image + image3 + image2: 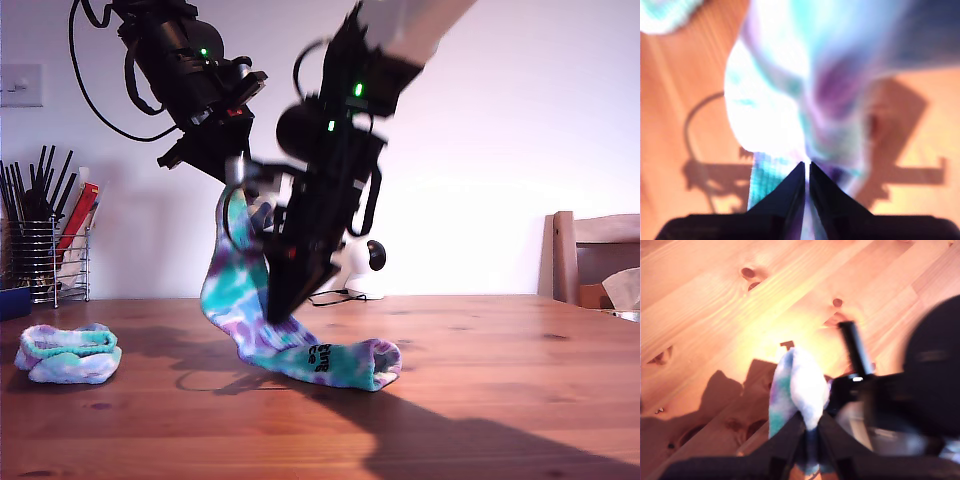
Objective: Fold the socks in front of you. After folding them, place them to the left side.
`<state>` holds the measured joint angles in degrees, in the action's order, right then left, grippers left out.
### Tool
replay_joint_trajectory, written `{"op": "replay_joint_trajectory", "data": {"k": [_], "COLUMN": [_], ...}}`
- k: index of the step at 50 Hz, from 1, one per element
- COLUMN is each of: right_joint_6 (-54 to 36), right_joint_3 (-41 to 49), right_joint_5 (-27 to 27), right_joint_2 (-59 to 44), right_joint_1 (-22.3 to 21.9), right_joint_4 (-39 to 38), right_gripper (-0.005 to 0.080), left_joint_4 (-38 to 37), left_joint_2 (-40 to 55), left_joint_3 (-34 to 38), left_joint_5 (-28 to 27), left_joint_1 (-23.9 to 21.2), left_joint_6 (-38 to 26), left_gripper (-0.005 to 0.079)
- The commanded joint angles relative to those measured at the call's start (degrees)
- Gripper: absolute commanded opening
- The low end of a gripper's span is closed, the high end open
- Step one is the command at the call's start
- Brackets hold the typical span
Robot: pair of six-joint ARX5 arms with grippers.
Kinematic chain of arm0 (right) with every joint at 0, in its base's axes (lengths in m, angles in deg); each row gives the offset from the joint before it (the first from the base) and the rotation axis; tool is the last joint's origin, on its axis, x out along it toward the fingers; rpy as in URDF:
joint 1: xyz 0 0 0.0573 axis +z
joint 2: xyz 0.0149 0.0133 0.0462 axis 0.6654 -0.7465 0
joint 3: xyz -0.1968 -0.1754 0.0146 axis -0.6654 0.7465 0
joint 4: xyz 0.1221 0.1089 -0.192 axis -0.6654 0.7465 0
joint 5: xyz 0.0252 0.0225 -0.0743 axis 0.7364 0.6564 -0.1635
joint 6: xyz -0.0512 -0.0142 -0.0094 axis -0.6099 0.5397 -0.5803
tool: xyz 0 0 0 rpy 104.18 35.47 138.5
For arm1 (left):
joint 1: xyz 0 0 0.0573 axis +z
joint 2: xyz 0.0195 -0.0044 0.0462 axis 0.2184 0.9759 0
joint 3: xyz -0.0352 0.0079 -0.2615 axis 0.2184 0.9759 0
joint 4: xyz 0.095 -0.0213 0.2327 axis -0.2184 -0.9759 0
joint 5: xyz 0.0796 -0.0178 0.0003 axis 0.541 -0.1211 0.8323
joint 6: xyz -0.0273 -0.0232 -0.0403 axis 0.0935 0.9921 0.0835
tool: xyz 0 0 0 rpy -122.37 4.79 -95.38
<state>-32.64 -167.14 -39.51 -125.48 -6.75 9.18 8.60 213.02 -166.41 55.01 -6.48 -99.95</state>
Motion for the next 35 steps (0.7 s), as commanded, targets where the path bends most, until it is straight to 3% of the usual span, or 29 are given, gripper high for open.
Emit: {"op": "replay_joint_trajectory", "data": {"k": [1, 20, 28, 35], "right_joint_6": [-0.02, -1.07, -1.27, -0.96], "right_joint_3": [1.4, 1.4, 1.4, 1.42], "right_joint_5": [0.13, -0.17, -4.42, -4.28], "right_joint_2": [0.7, 0.81, 1.01, 1.01], "right_joint_1": [0.28, -0.66, -1.77, -3.61], "right_joint_4": [1.25, 11.85, 16.7, 18.95], "right_gripper": [-0.0013, -0.0013, -0.0013, -0.0013], "left_joint_4": [0.35, 0.42, 0.42, 0.42], "left_joint_2": [-0.85, -0.85, -0.85, -0.85], "left_joint_3": [-0.35, -0.35, -0.35, -0.35], "left_joint_5": [0.31, 1.42, 2.25, 2.89], "left_joint_1": [-0.22, -0.7, -0.7, -0.7], "left_joint_6": [0.02, 0.02, 0.0, 0.02], "left_gripper": [-0.0019, -0.0019, -0.0019, -0.0019]}}
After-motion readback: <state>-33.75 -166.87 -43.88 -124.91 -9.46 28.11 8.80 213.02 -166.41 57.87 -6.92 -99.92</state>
